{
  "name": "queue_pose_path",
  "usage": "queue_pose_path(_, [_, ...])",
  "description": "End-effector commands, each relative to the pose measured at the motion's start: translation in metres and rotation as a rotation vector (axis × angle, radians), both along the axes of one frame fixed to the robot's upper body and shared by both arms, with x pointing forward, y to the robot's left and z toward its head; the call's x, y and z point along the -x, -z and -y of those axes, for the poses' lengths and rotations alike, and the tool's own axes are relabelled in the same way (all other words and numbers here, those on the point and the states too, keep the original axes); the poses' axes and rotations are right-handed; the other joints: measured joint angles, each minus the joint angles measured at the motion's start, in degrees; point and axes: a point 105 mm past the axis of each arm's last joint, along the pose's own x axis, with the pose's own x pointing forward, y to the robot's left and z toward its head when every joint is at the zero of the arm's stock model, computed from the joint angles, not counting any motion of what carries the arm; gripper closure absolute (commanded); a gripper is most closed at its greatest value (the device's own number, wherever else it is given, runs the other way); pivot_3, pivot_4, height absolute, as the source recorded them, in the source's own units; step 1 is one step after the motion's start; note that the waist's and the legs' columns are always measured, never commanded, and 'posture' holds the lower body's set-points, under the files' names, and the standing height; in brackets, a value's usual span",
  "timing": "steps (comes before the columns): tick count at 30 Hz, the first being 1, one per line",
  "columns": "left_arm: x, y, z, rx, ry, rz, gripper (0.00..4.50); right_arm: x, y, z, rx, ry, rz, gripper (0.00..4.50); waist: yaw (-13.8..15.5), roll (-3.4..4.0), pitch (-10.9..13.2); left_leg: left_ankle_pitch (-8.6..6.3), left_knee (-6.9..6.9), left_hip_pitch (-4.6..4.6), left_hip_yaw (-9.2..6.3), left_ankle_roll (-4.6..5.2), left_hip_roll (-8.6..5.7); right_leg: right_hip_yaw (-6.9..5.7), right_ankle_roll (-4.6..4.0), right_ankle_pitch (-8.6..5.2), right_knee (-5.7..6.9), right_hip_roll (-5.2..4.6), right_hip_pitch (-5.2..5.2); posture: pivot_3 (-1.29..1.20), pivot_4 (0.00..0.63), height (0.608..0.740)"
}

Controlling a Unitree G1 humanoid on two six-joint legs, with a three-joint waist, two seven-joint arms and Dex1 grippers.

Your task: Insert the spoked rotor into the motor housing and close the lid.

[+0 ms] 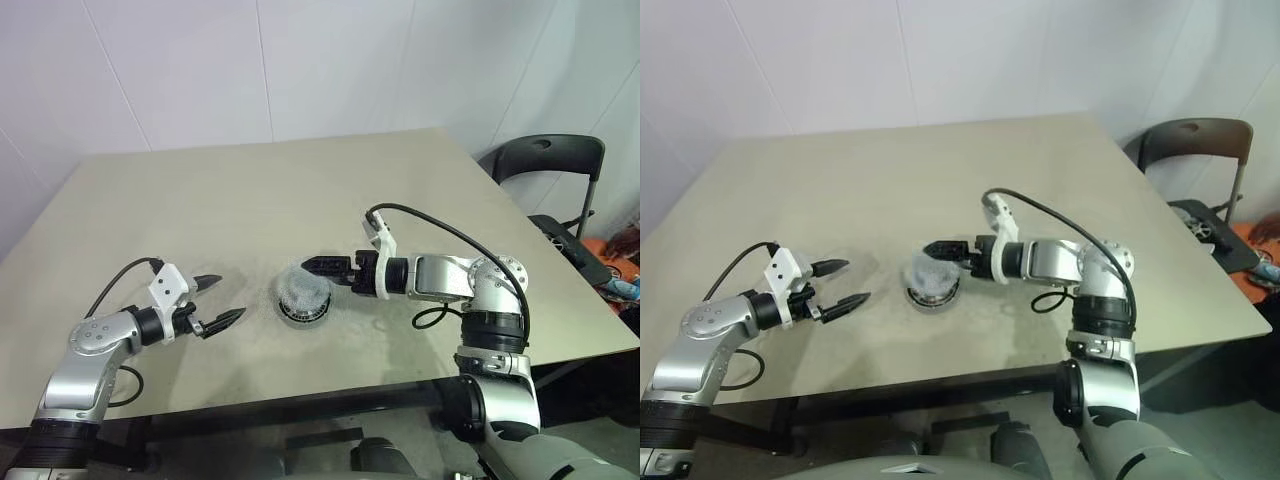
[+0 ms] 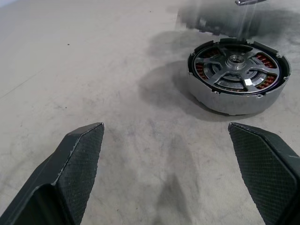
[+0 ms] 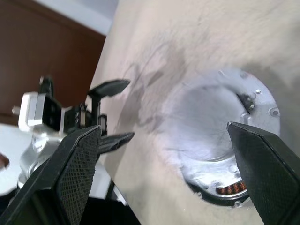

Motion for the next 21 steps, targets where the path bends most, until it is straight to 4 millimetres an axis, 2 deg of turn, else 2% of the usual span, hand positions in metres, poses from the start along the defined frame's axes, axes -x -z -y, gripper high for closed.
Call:
queue_pose_path(1, [-0.004, -0.015, 0.0, -0.015, 0.004, 0.054, 0.0, 0.004, -0.013, -0.007, -0.02, -0.041, 0.055, 0.02, 0.0, 0.0, 0.0, 0.0, 0.0, 0.0, 0.0, 0.0, 0.0, 0.0, 0.0, 0.0, 0.0, 0.0, 0.0, 0.0, 0.0, 0.74])
queue_pose_path(11, [-0.003, -0.015, 0.0, -0.013, 0.002, 0.051, 0.0, 0.004, -0.013, -0.005, 0.028, -0.056, 0.099, 0.02, -0.02, 0.0, 0.0, 0.0, 0.0, -0.02, 0.0, 0.0, 0.0, 0.0, 0.0, 0.0, 0.0, 0.0, -0.03, 0.0, 0.0, 0.74])
queue_pose_path(15, [-0.003, -0.015, 0.001, -0.013, 0.003, 0.049, 0.0, 0.007, -0.019, -0.01, 0.117, -0.108, 0.321, 0.02, -0.01, 0.0, 0.0, 0.0, 0.0, -0.12, 0.0, 0.0, -0.01, -0.01, 0.01, 0.0, -0.02, 0.0, -0.11, 0.0, 0.0, 0.74])
queue_pose_path(21, [-0.002, -0.015, 0.001, -0.013, 0.007, 0.047, 0.0, 0.006, -0.011, -0.017, 0.241, -0.229, 0.659, 0.02, -0.13, -0.01, 0.0, -0.01, 0.02, -0.19, -0.02, 0.01, 0.0, -0.04, 0.02, -0.01, -0.07, -0.04, -0.16, 0.0, 0.0, 0.74])
